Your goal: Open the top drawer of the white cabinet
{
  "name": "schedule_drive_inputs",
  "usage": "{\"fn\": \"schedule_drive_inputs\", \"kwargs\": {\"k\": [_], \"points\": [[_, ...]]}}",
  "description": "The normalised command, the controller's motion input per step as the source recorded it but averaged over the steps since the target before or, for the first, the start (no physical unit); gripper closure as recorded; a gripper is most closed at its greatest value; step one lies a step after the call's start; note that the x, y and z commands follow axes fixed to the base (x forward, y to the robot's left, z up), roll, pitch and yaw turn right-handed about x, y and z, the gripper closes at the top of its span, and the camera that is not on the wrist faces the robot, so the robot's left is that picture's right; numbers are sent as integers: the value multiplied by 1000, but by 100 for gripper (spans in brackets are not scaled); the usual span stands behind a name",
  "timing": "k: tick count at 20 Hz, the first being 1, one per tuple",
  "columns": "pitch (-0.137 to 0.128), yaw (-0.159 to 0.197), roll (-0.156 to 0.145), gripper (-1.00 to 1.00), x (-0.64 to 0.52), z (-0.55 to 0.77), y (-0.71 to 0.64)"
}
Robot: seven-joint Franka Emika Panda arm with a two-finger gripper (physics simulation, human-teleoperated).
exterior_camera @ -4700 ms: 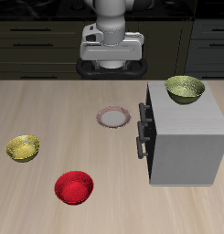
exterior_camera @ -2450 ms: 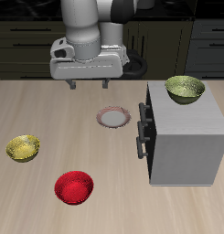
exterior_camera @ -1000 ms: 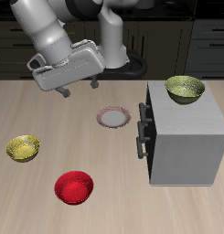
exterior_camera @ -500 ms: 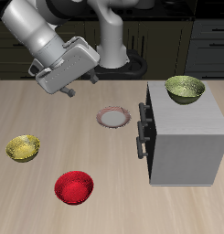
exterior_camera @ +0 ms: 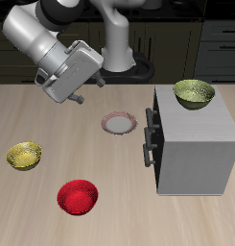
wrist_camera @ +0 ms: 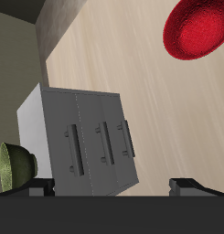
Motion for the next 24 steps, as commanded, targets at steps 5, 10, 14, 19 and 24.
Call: {"fn": "schedule_drive_inputs", "kwargs": {"k": [5, 10, 14, 19, 24], "points": [[-2, -30, 39, -100, -52, -211, -41], [-4, -24, 37, -100, -55, -224, -95], [-11, -47, 54, -100, -90, -258, -76], [16, -13, 20, -100, -31, -238, -8], [38, 7, 23, -100, -15, -258, 104]]}}
